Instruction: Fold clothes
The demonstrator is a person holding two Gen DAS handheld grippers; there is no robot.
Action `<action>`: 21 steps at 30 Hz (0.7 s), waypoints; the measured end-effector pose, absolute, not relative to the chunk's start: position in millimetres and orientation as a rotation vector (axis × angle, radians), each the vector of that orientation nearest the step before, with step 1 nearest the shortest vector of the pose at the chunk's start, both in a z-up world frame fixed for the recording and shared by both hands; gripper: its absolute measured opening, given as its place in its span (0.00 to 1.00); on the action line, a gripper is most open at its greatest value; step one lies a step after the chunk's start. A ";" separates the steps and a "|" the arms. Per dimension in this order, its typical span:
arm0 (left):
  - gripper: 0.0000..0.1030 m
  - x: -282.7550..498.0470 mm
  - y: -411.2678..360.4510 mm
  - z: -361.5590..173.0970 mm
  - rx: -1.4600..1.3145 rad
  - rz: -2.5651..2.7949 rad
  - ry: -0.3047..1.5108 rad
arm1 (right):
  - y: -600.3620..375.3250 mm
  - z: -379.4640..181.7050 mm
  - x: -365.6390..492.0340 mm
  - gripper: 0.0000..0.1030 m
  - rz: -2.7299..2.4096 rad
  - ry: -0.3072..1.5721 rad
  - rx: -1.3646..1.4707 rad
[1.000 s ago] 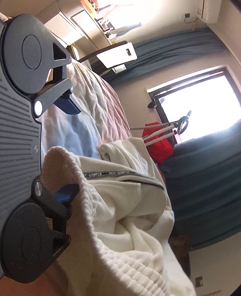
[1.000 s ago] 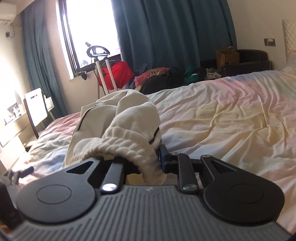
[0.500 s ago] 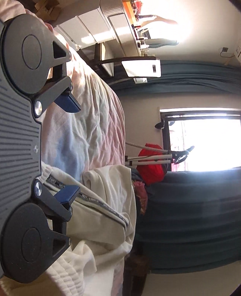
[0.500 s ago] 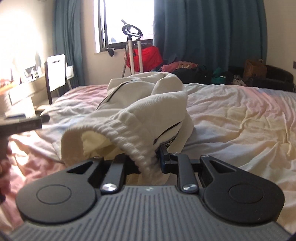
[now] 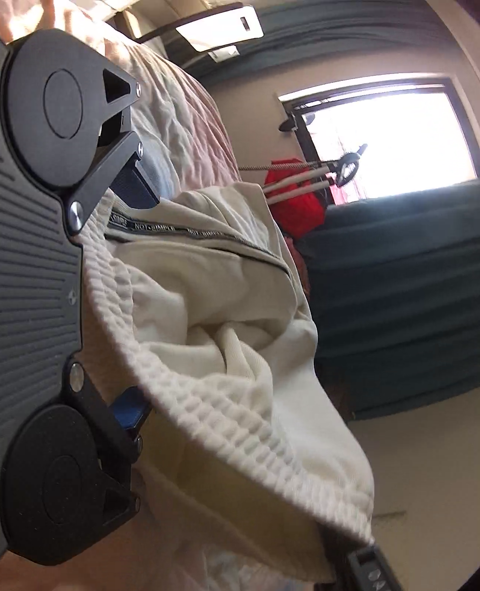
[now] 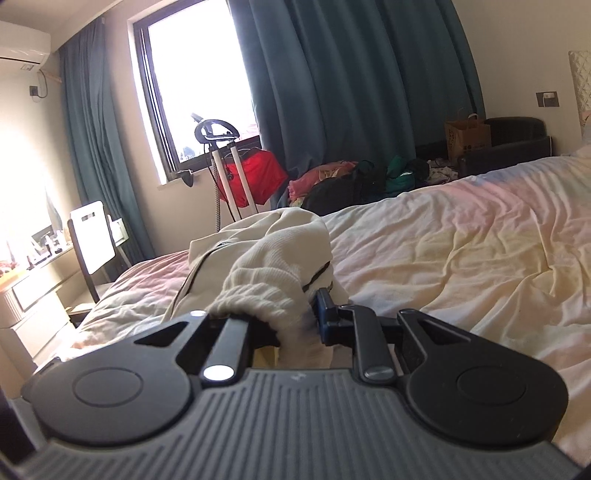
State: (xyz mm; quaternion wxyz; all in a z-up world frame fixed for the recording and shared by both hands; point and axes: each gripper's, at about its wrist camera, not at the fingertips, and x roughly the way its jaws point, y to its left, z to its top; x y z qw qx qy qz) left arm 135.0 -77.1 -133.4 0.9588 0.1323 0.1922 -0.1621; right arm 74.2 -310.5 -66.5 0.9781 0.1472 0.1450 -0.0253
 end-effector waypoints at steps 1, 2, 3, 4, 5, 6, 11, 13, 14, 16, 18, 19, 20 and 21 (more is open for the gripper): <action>1.00 137.7 -71.6 -133.4 0.244 -0.325 0.394 | -312.4 -66.7 74.4 0.19 -0.049 0.292 0.298; 1.00 138.8 -66.6 -133.0 0.228 -0.327 0.391 | -310.6 -67.0 74.6 0.19 -0.047 0.289 0.282; 1.00 136.4 -64.1 -132.6 0.238 -0.317 0.377 | -308.3 -67.3 74.7 0.19 -0.045 0.285 0.264; 1.00 134.3 -65.6 -133.1 0.268 -0.301 0.362 | -305.9 -67.6 74.8 0.19 -0.043 0.281 0.245; 1.00 131.2 -68.9 -132.9 0.320 -0.285 0.348 | -303.5 -67.9 74.9 0.19 -0.042 0.277 0.226; 1.00 125.8 -75.6 -134.8 0.395 -0.281 0.323 | -299.9 -68.2 74.8 0.19 -0.041 0.273 0.205; 1.00 108.2 -107.7 -155.2 0.709 -0.284 0.231 | -299.2 -60.0 62.7 0.19 -0.044 0.174 0.203; 1.00 107.9 -109.7 -156.8 0.710 -0.272 0.231 | -299.9 -53.2 56.6 0.19 -0.041 0.129 0.206; 1.00 110.1 -109.2 -155.1 0.696 -0.251 0.239 | -299.2 -50.8 54.2 0.19 -0.043 0.115 0.200; 1.00 118.6 -101.9 -148.8 0.644 -0.187 0.263 | -297.4 -46.9 50.2 0.19 -0.050 0.088 0.182; 1.00 128.0 -89.0 -140.4 0.564 -0.118 0.285 | -295.3 -46.6 50.9 0.19 -0.054 0.090 0.147; 1.00 132.7 -82.6 -136.2 0.524 -0.084 0.296 | -294.1 -47.7 53.3 0.19 -0.057 0.104 0.128; 1.00 136.7 -74.4 -131.7 0.474 -0.053 0.307 | -292.9 -49.1 56.0 0.19 -0.060 0.120 0.109; 1.00 140.4 -65.6 -127.1 0.420 -0.022 0.318 | -290.1 -52.1 59.9 0.19 -0.048 0.151 0.087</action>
